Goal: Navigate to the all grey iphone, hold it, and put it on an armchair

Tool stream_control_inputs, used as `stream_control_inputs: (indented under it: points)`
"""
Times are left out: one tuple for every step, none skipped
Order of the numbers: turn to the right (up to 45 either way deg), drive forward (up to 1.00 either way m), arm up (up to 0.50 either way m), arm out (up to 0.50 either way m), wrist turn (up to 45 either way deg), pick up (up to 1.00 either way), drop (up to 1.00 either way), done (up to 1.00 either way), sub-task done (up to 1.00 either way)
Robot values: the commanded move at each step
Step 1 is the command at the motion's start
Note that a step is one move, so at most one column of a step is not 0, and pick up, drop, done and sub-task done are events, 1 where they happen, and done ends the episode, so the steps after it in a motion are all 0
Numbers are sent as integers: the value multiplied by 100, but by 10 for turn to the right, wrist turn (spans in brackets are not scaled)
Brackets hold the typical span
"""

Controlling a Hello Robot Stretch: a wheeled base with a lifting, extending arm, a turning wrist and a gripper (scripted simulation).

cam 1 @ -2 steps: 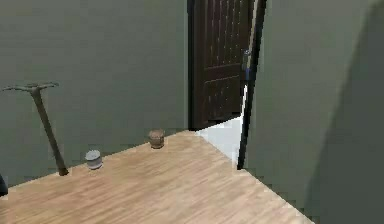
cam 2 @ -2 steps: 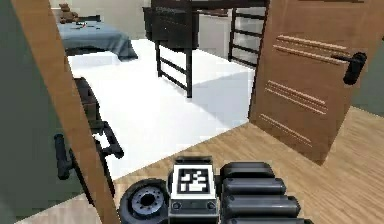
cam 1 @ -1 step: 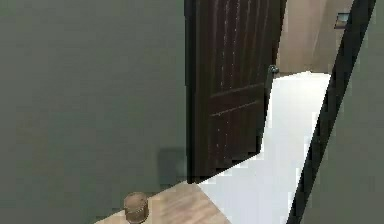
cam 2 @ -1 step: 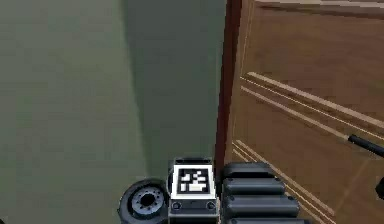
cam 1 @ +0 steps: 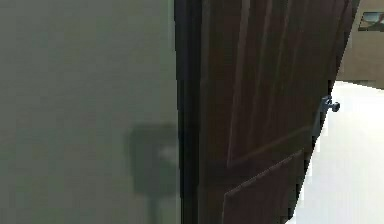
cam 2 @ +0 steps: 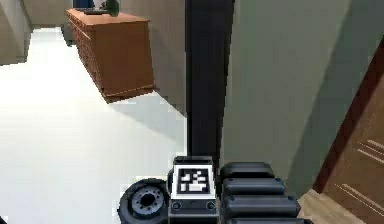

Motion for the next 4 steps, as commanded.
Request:
stream_control_inputs:
  points:
    - [450,0,0,0,0,0,0,0,0]
    - [120,0,0,0,0,0,0,0,0]
    - [0,15,0,0,0,0,0,0,0]
    - [0,100,0,0,0,0,0,0,0]
